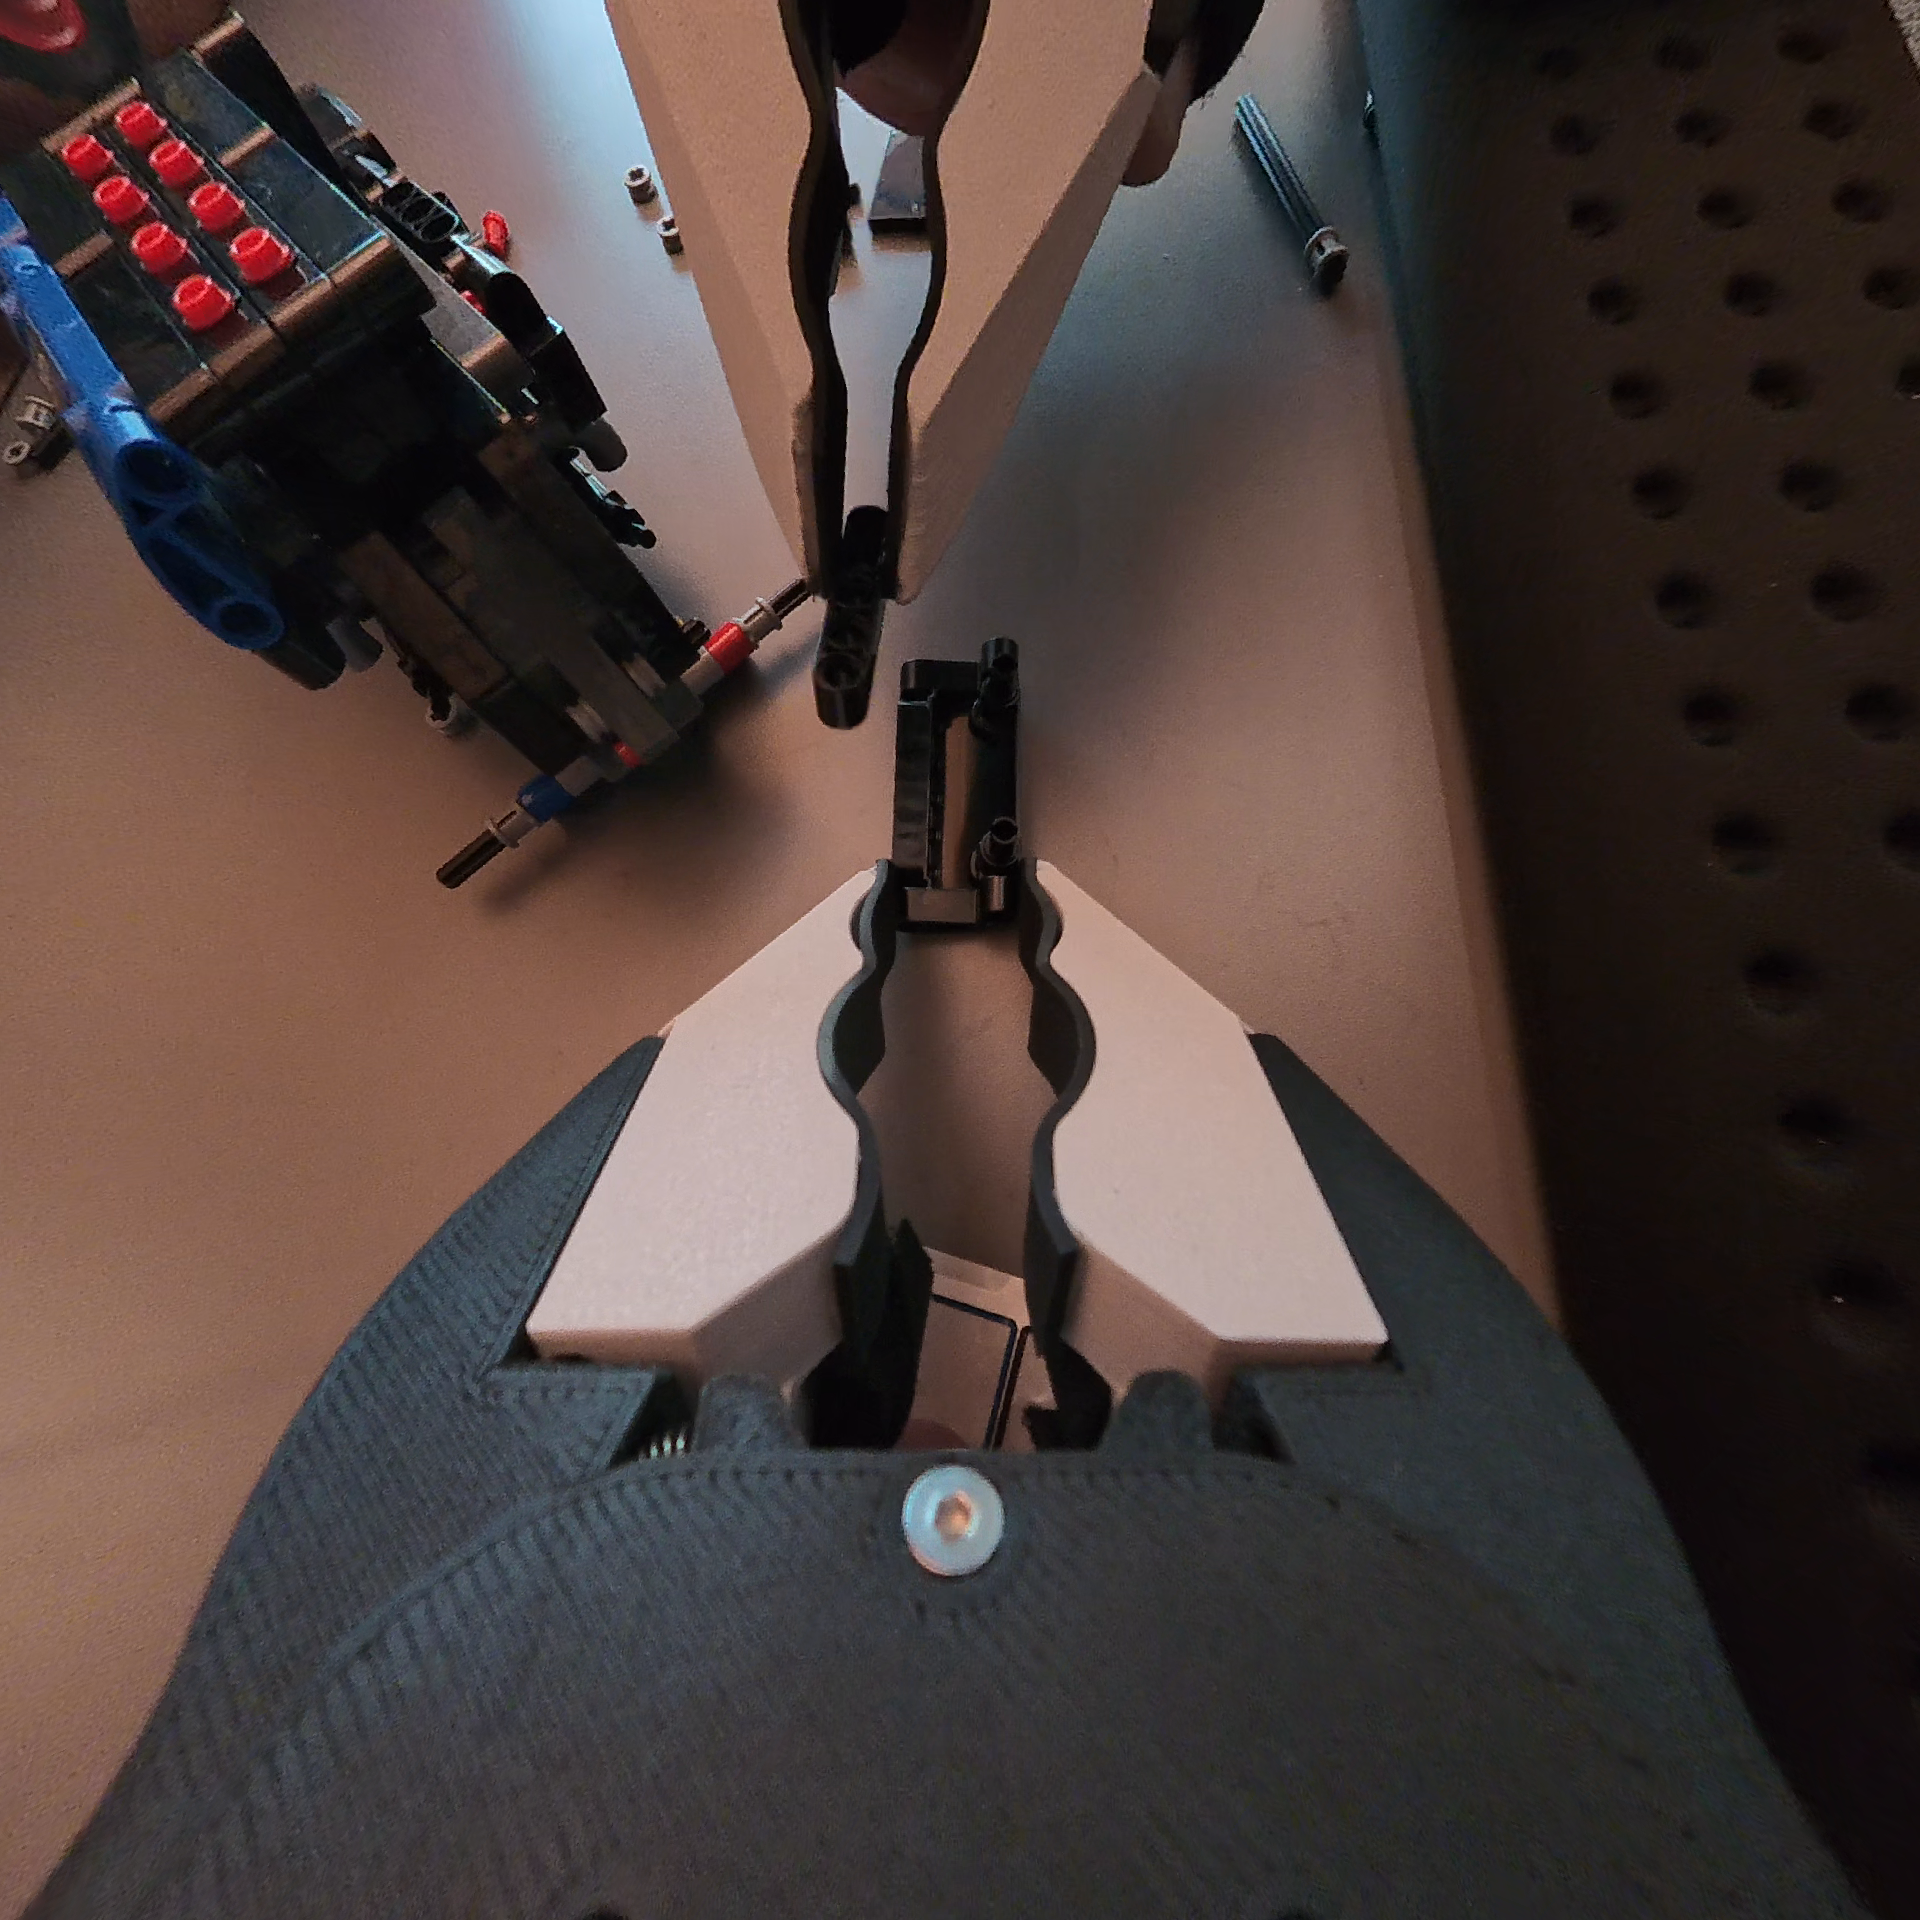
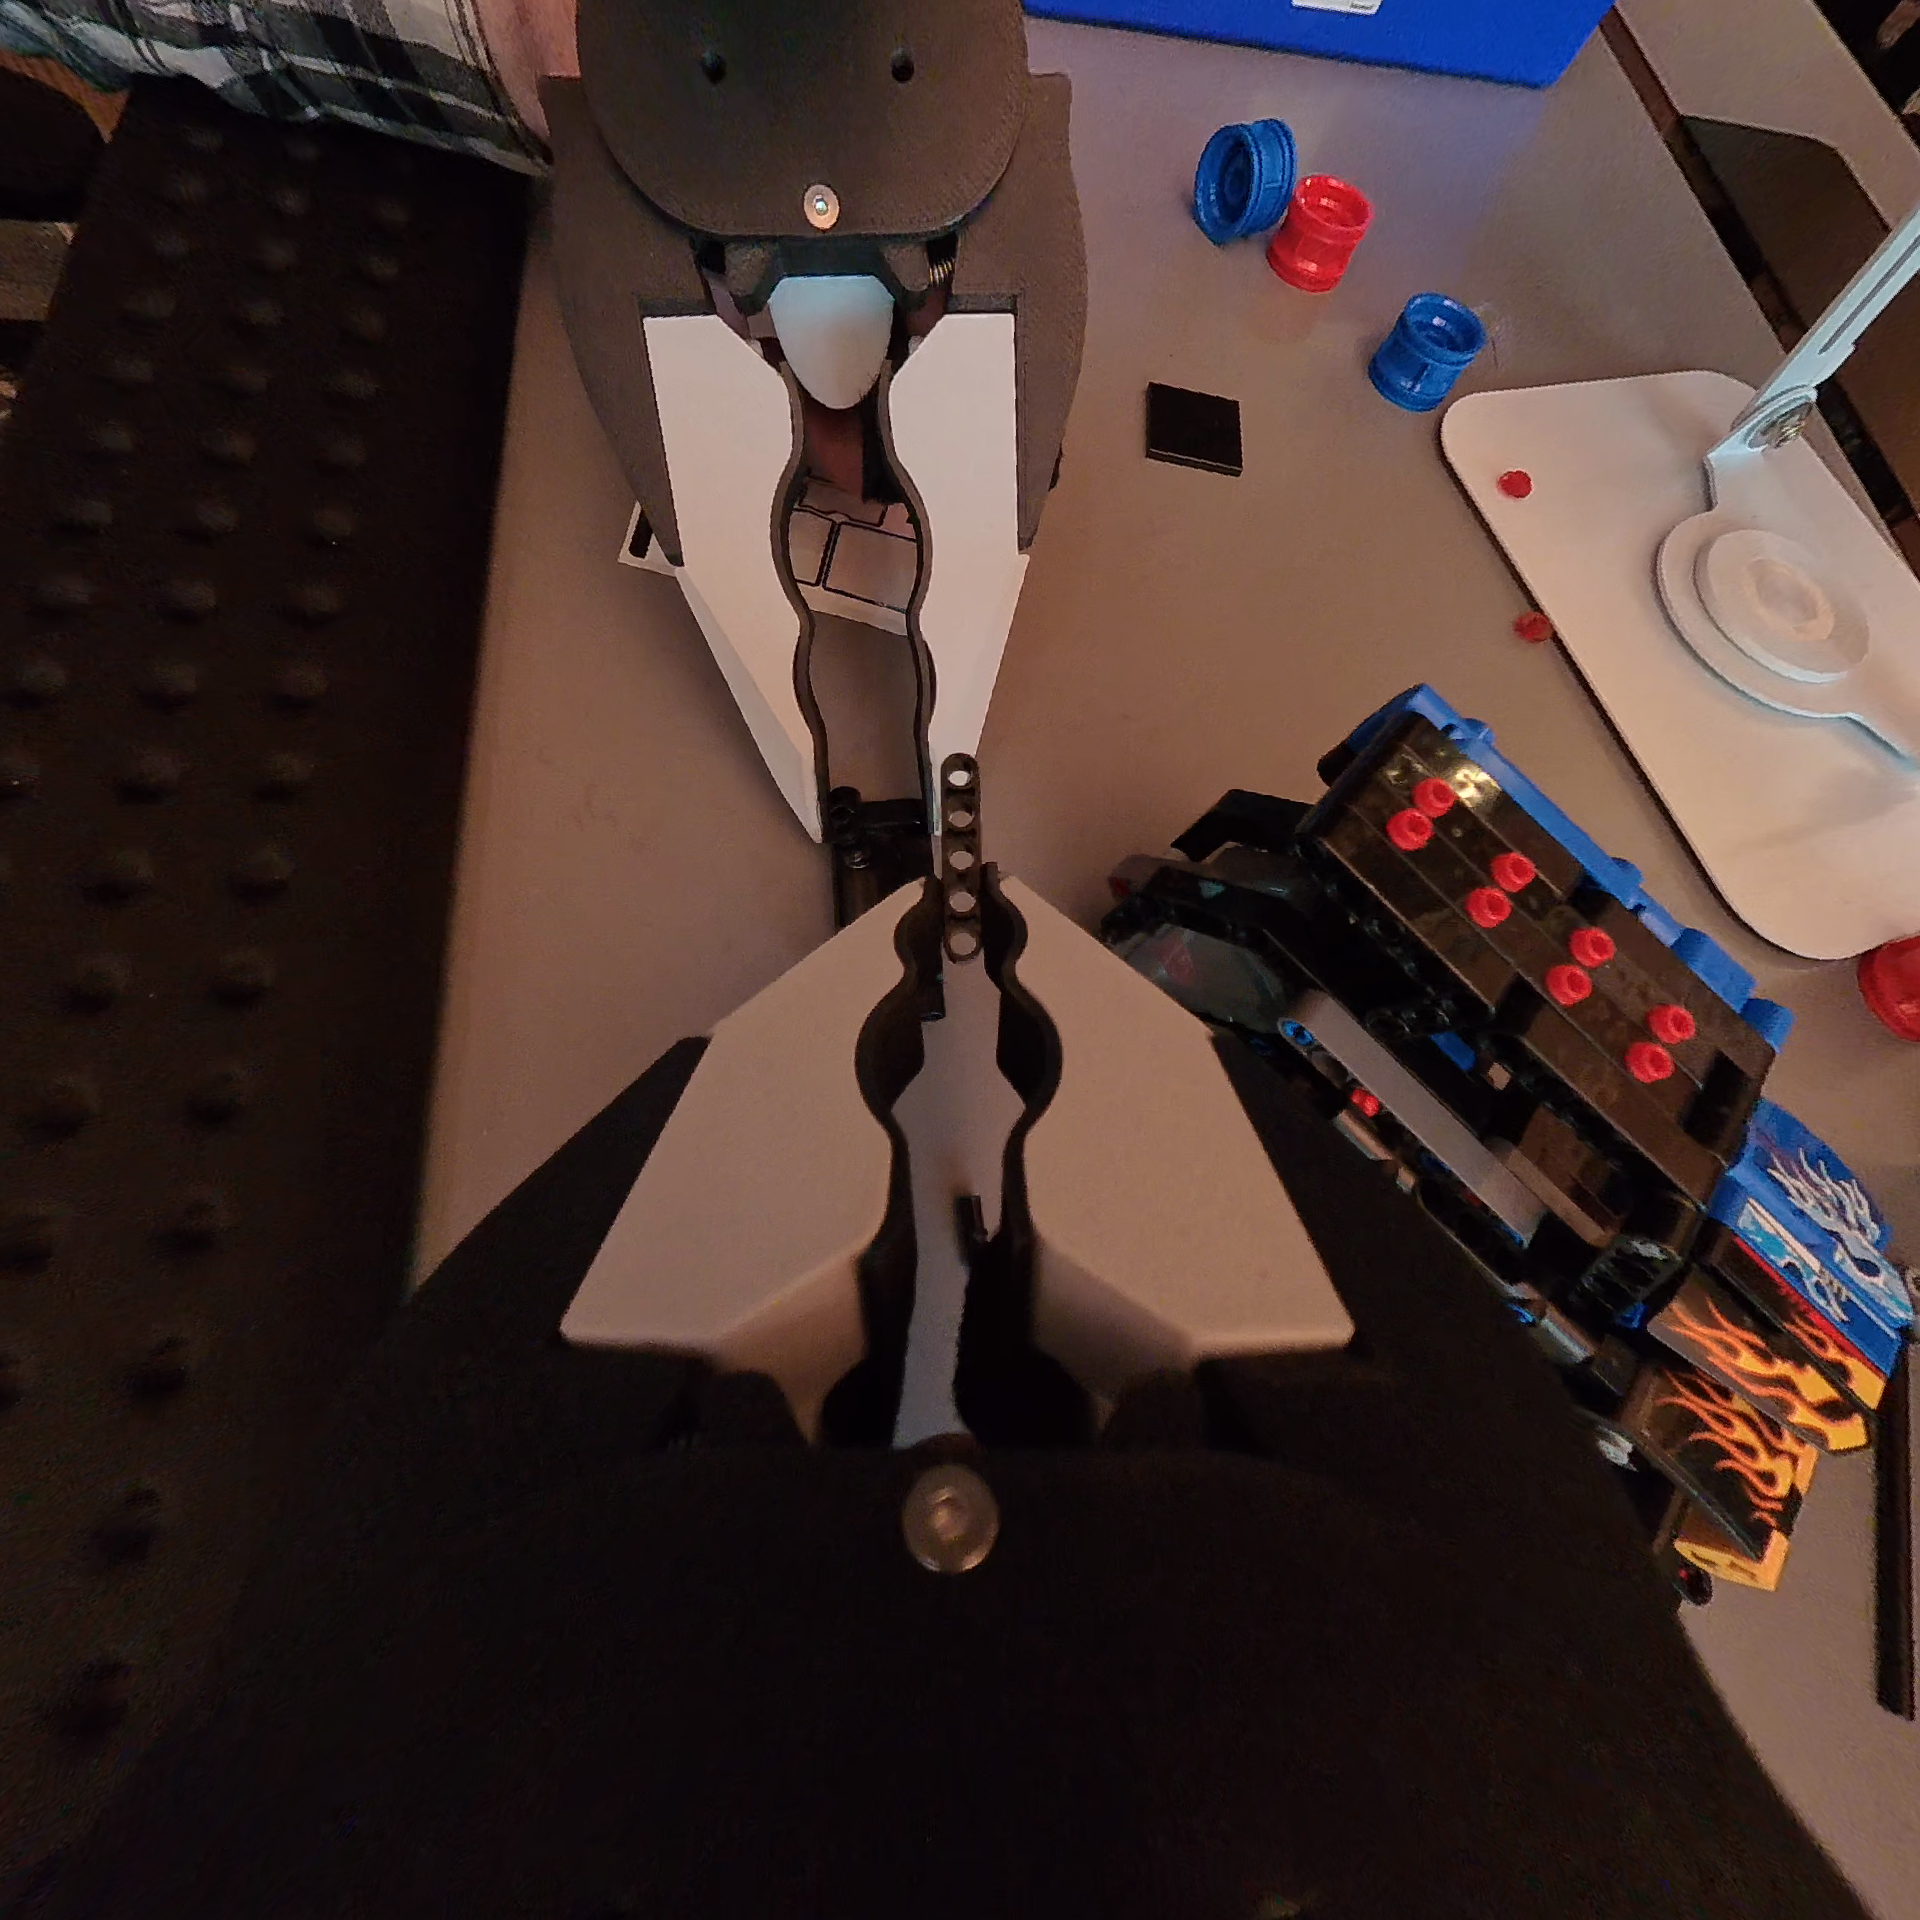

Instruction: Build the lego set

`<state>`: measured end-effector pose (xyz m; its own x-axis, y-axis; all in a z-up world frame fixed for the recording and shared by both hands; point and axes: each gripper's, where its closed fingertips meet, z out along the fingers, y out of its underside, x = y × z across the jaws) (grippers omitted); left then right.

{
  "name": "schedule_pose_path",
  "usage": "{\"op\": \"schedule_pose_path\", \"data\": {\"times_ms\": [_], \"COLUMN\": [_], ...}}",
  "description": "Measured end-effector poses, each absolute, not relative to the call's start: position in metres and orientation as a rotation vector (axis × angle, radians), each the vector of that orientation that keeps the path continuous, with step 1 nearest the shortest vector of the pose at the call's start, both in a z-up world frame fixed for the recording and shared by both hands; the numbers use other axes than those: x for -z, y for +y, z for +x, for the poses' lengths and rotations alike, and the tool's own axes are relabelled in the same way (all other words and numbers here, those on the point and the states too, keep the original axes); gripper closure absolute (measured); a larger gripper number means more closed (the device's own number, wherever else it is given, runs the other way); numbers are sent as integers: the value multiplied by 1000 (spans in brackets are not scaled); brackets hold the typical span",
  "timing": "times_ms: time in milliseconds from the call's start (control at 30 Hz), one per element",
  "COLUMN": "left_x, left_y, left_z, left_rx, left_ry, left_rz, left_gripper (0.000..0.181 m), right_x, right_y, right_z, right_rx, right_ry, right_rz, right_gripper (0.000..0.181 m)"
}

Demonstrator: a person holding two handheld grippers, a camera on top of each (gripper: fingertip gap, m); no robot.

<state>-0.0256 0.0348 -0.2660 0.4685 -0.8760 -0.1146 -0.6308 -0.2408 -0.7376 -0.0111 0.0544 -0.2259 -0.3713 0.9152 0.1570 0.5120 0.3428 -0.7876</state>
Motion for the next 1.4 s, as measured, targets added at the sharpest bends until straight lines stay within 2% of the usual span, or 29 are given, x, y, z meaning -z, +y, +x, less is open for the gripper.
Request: {"op": "schedule_pose_path", "data": {"times_ms": [1100, 1267, 1400], "left_x": [267, 266, 267], "left_y": [36, 34, 30], "left_z": [-29, -28, -26], "left_rx": [330, 337, 361], "left_ry": [1295, 1295, 1306], "left_rz": [-1935, -1938, -1946], "left_gripper": [162, 146, 151], "right_x": [215, 216, 216], "right_y": [75, 76, 77], "right_z": [-2, -1, -1], "right_rx": [-895, -891, -892], "right_ry": [-1911, -1913, -1911], "right_rz": [-1281, -1284, -1284], "right_gripper": [176, 176, 176]}}
